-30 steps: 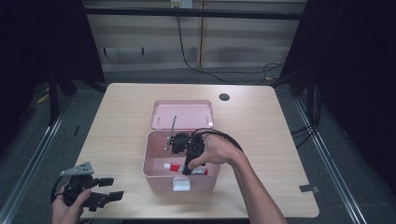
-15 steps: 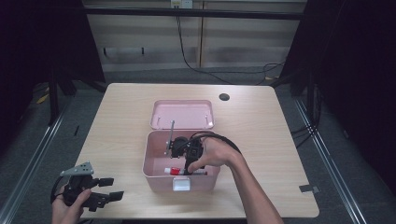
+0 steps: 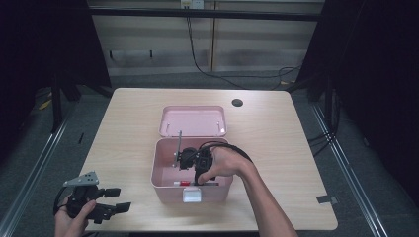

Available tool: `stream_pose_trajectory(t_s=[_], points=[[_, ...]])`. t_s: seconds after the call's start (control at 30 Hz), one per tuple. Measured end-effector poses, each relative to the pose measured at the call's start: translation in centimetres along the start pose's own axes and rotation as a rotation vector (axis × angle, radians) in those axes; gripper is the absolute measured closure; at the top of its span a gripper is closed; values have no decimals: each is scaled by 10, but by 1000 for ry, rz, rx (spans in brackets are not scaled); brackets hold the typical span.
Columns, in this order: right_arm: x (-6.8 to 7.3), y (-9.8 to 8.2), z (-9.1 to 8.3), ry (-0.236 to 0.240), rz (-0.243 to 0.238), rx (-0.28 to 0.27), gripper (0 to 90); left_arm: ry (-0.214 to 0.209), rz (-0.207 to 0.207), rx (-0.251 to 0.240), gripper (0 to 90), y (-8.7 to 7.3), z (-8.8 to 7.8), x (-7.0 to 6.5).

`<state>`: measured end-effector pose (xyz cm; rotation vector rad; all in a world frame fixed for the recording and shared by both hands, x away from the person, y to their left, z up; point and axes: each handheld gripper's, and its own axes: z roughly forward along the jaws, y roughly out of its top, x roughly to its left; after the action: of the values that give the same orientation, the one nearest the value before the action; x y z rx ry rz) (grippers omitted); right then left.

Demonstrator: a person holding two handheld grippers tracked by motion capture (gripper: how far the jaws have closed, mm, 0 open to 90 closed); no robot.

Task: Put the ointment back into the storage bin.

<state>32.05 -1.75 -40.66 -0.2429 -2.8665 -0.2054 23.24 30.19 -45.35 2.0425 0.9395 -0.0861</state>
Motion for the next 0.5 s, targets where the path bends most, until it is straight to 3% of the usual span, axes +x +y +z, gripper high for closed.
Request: stream_pose_trajectory(t_s=[0.5], points=[[-2, 0, 2, 13, 16, 7, 711, 0, 2, -1, 221, 0, 0, 0]])
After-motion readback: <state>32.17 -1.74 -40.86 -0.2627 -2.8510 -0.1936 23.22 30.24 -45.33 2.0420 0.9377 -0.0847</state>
